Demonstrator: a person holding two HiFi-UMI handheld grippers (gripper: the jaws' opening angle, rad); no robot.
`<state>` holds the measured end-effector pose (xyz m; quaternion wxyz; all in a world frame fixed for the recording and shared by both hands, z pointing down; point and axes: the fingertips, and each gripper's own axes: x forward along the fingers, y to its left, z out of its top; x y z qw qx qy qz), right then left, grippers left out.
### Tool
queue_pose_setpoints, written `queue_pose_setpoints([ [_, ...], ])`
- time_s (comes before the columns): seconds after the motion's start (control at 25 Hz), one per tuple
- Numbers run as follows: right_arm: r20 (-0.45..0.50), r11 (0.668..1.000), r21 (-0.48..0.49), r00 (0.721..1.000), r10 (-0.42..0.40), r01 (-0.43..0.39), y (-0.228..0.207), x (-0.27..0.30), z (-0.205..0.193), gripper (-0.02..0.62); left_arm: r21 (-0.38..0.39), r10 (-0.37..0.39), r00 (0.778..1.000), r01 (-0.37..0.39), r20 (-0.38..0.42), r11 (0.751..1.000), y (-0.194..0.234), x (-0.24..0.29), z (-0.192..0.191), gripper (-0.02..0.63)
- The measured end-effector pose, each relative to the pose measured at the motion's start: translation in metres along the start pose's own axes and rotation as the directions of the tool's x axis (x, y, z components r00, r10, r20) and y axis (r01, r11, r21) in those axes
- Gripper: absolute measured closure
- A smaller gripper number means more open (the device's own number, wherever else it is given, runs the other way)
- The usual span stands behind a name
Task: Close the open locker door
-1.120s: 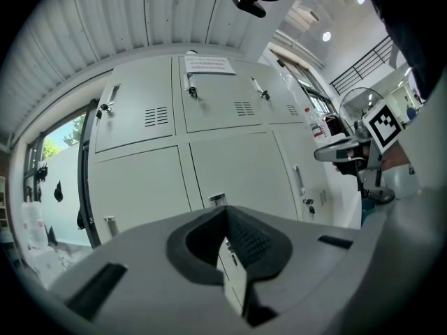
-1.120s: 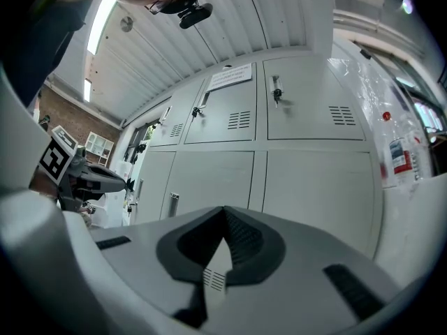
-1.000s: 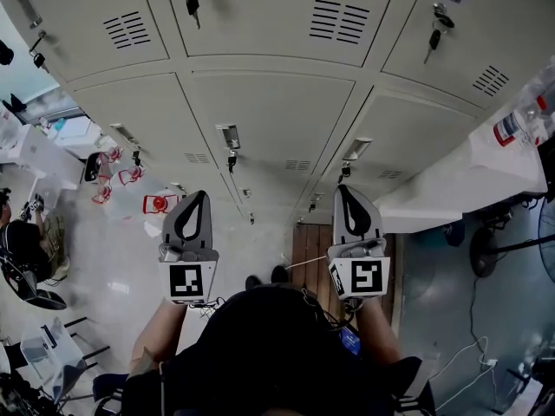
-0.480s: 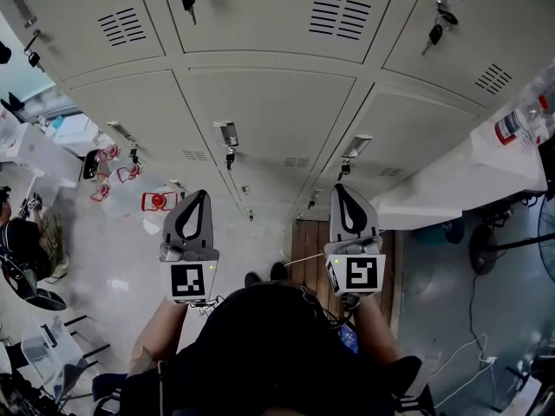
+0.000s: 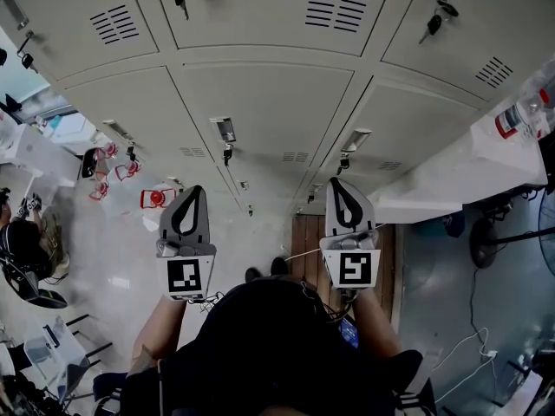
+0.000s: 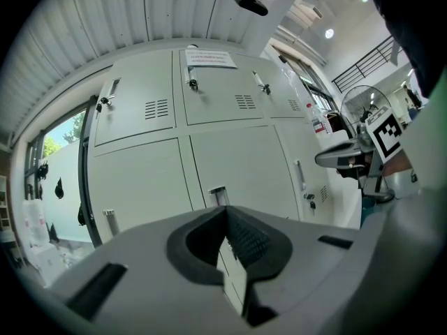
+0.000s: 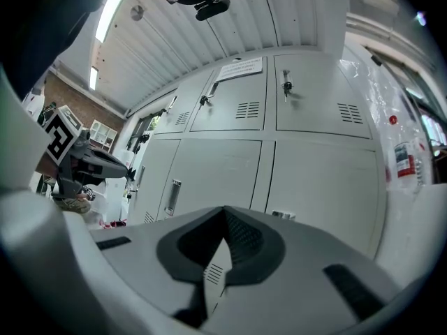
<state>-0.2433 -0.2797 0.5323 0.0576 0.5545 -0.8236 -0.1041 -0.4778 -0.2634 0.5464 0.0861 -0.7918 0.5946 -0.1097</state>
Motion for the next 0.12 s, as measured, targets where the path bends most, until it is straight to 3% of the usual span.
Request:
queue_pose_setpoints([
  [0.12, 0.01, 1.0, 0.015, 1.0, 0.005, -0.005, -0.0001, 0.0019, -0.0001, 0.598, -0.014, 0.005, 1.0, -0.004, 0.021, 1.0, -0.0001, 0.0033, 0.0013, 0.603],
])
